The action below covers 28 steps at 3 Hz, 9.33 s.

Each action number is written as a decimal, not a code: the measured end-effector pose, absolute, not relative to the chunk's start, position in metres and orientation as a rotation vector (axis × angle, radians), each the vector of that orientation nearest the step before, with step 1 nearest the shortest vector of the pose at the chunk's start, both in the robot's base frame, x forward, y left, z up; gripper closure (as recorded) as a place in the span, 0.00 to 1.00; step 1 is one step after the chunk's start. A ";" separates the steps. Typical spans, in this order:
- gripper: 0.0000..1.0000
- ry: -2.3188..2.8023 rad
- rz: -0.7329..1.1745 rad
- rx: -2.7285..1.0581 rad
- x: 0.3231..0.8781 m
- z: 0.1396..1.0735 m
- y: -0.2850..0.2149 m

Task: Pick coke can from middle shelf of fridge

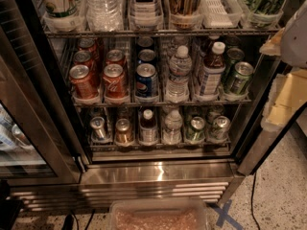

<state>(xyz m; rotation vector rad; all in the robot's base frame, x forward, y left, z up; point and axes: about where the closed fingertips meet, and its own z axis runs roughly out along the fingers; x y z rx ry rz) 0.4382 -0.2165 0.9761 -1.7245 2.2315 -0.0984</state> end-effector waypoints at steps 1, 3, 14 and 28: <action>0.00 2.221 -0.095 -1.719 0.439 0.974 -0.213; 0.00 2.090 0.030 -1.774 0.443 0.931 -0.160; 0.00 1.721 0.237 -1.248 0.497 0.829 0.064; 0.32 1.479 0.046 -0.253 0.599 0.834 0.091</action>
Offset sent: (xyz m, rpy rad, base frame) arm 0.0060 0.0522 -0.0580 0.1177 -0.0039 0.0769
